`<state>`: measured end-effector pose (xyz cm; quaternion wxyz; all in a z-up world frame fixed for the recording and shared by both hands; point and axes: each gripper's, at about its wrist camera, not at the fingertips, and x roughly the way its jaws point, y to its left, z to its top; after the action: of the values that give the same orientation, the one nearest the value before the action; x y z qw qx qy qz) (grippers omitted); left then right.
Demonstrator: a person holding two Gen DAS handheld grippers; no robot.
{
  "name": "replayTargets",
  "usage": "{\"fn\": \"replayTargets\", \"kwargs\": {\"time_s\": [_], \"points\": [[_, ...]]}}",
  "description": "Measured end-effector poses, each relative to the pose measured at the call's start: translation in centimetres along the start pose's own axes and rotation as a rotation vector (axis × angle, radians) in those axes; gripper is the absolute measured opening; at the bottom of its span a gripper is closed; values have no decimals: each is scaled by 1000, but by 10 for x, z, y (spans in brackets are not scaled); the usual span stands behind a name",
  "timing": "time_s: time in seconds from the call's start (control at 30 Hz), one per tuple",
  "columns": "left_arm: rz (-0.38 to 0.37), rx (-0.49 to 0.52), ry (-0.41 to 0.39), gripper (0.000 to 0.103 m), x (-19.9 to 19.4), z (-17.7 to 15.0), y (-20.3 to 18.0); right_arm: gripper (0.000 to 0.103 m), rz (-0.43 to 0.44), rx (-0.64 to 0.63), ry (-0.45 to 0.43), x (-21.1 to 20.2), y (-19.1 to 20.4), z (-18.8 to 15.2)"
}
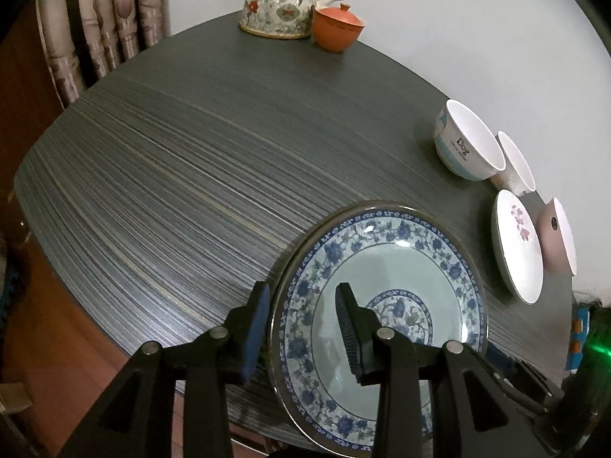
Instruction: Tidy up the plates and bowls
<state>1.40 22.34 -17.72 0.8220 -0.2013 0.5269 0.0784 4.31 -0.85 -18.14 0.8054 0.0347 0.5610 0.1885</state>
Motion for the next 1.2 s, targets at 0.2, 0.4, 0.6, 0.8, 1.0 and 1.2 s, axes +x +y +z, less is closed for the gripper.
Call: {"fn": "replayTargets", "kwargs": {"time_s": [0.2,0.4,0.6,0.8,1.0,1.2], "points": [[12,4,-9,36,-1,0,-1,48,5,2,0,-2,2,-3],[7,0,-17,36,-2,2,0,51,-18,1,11,-1,7,-2],[4,-5,-35,37,-7,1,2,51,-23,-5,16,2,9,3],[36,13,-58,37,-10,1,-2,53,-22,-12,10,3,11,5],[36,88,-130,37,-22,0,-18,53,-11,-22,-74,-12,5,2],[15,160,-194,45,-33,-3,-35,54,-11,-26,-208,-39,-18,-4]]}}
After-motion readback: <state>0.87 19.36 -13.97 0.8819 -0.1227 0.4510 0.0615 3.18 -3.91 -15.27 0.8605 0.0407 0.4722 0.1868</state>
